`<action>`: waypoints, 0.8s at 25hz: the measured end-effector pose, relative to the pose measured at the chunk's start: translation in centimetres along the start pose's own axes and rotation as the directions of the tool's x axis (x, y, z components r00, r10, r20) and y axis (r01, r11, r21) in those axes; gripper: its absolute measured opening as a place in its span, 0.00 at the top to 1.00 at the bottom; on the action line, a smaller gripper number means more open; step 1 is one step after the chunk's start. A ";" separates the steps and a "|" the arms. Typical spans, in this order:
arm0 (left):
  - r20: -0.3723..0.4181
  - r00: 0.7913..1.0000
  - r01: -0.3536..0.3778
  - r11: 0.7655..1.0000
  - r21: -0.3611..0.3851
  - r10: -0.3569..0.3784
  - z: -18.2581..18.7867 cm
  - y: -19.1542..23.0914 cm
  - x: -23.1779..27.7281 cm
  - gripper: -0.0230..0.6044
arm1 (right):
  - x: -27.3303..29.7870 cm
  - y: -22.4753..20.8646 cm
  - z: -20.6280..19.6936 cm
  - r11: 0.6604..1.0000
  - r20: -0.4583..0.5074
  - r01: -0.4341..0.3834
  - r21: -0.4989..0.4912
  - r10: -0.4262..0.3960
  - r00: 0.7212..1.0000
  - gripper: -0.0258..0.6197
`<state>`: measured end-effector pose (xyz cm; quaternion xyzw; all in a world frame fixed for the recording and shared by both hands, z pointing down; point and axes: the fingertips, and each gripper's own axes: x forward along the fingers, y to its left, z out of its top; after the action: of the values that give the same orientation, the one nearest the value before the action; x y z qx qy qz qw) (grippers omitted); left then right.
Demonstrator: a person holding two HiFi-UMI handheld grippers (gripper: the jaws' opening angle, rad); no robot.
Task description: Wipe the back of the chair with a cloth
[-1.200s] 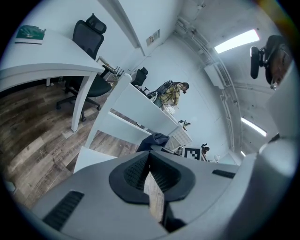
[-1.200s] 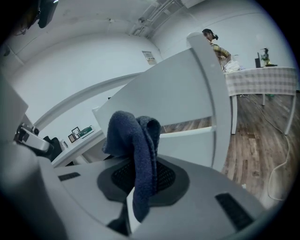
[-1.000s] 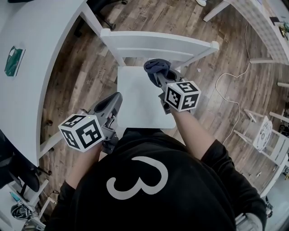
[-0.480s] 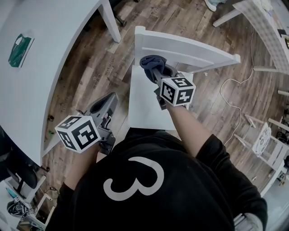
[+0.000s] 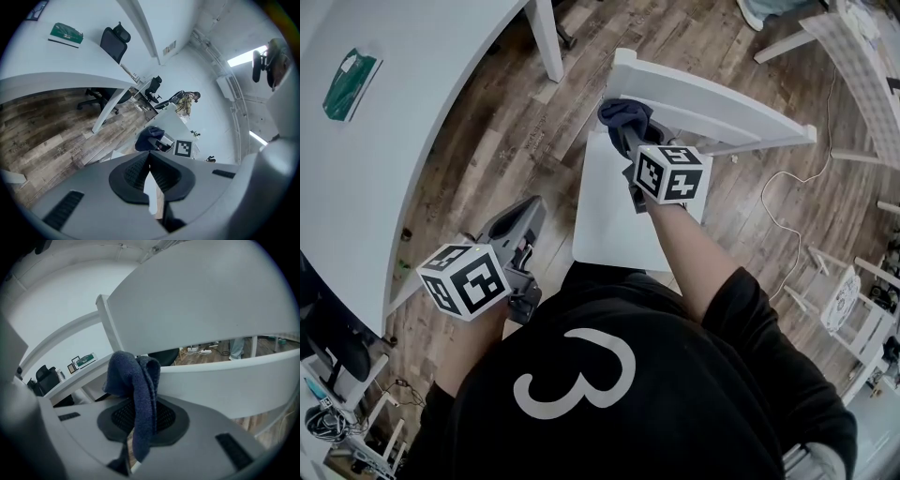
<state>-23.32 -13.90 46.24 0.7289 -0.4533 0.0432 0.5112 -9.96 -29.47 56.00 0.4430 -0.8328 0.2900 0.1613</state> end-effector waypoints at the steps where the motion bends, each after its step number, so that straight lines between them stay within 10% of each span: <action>1: 0.003 1.000 -0.002 1.000 0.000 0.002 -0.1 0.0 -0.2 0.94 | 0.2 -0.1 0.1 1.000 0.000 0.003 0.001 -0.003 1.000 0.88; 20: 0.001 0.999 -0.036 0.999 0.011 0.036 -2.4 -1.5 -0.6 0.94 | -2.0 -4.0 0.2 0.997 0.034 0.083 -0.001 -0.083 0.996 0.88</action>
<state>-21.62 -11.55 45.97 0.7234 -0.4666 0.0546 0.5060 -5.50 -30.07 56.13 0.4819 -0.8167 0.2743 0.1597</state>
